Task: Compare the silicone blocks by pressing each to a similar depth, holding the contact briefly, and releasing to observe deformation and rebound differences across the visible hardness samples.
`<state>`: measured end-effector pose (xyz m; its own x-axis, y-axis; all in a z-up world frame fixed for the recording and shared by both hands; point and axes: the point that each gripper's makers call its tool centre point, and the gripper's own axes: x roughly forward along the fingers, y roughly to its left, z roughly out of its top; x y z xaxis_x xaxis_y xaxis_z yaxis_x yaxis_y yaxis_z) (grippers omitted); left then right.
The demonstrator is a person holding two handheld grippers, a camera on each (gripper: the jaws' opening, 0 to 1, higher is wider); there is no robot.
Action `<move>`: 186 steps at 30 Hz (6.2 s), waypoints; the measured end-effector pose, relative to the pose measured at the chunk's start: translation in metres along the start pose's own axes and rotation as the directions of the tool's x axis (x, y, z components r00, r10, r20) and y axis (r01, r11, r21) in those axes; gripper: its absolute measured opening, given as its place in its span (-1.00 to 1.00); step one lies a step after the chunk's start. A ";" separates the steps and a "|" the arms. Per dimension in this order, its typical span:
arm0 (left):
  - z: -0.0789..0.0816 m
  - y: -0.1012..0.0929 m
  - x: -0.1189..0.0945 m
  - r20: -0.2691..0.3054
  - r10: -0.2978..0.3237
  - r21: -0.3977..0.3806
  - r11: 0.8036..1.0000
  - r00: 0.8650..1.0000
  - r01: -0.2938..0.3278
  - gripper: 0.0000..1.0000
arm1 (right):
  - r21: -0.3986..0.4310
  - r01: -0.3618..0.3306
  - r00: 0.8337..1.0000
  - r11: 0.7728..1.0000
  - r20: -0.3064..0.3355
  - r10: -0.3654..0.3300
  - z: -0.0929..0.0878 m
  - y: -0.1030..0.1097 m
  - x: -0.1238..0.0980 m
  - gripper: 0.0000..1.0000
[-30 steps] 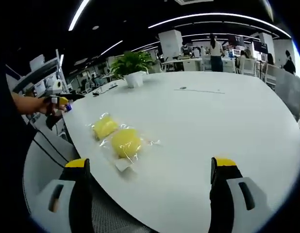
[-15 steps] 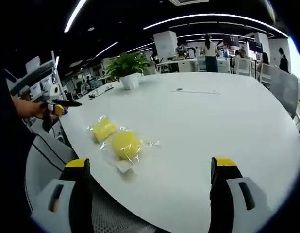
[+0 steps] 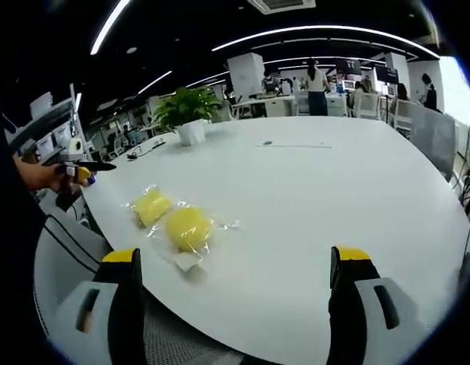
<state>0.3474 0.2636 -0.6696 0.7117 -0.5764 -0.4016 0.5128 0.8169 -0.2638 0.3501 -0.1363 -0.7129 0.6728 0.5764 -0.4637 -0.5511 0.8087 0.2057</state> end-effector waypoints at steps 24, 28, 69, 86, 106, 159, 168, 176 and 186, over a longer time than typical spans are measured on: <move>0.006 0.012 -0.003 -0.007 0.015 -0.027 1.000 1.000 -0.015 1.00 | -0.003 -0.006 1.000 1.000 -0.020 0.006 -0.001 0.005 0.009 0.93; 0.007 0.013 -0.001 -0.006 0.015 -0.031 0.999 1.000 -0.015 1.00 | -0.004 -0.010 1.000 1.000 -0.022 0.009 -0.003 0.005 0.010 0.93; -0.017 0.018 0.046 -0.142 -0.079 -0.317 0.948 0.987 0.030 0.87 | -0.081 -0.008 0.997 0.997 -0.074 0.002 -0.012 0.015 0.012 0.93; -0.033 0.028 0.089 -0.163 -0.117 -0.468 0.883 0.980 0.027 0.27 | -0.091 -0.020 0.998 0.996 -0.058 0.015 -0.001 0.017 0.008 0.93; -0.048 0.028 0.127 -0.138 -0.201 -0.589 0.804 0.970 0.083 -0.47 | -0.053 -0.009 0.998 0.999 -0.063 0.006 -0.005 0.015 0.002 0.93; -0.062 0.015 0.126 -0.241 -0.208 -0.621 0.784 0.948 0.015 -1.00 | -0.005 0.005 0.999 1.000 -0.038 -0.005 -0.002 0.000 0.005 0.93; -0.034 0.007 0.121 -0.134 -0.238 -0.605 0.788 0.962 0.111 -1.00 | 0.002 0.000 1.000 1.000 -0.026 0.000 0.002 0.004 0.010 0.93; -0.020 -0.004 0.115 -0.107 -0.268 -0.545 0.822 0.957 0.169 -1.00 | -0.009 -0.008 0.999 1.000 -0.032 0.008 0.001 0.011 0.014 0.93; 0.007 -0.030 0.108 -0.086 -0.307 -0.346 0.902 0.948 0.260 -1.00 | -0.033 -0.007 1.000 0.999 -0.015 0.006 0.015 0.011 0.012 0.93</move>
<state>0.4124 0.1767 -0.6990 0.4758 -0.7953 -0.3755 0.4815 0.5928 -0.6455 0.3599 -0.1190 -0.7033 0.6620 0.5796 -0.4752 -0.5717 0.8005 0.1799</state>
